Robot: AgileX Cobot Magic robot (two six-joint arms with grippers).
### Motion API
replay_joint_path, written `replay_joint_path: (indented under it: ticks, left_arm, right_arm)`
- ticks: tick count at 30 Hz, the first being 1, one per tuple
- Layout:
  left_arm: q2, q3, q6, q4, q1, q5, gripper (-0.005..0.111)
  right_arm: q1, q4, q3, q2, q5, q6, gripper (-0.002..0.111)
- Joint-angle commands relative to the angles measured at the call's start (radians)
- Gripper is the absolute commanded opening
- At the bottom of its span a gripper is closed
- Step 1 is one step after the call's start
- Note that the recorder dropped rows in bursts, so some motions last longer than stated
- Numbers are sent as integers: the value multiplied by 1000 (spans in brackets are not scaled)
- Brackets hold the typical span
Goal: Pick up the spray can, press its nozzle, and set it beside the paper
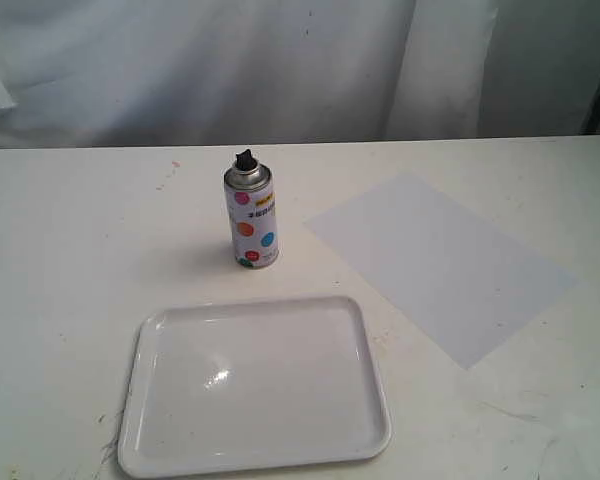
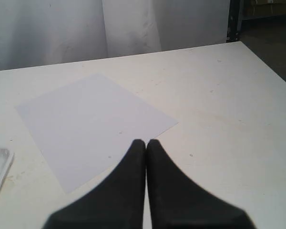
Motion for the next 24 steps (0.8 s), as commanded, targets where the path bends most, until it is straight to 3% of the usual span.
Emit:
replay_joint_path:
  ticks: [1,8,24]
  left_arm:
    - [-4,-57,-27,-4,-5,56,0]
    - [93,-192,-14,-4,-5,104,0]
    - [799,-647,-16,-4,-5,130,0]
  right_arm:
    - [-1,2,3,-3,-3,3,0]
    - [-1,2,3,-3,-3,3,0]
    - [-1,2,3,-3,-3,3,0]
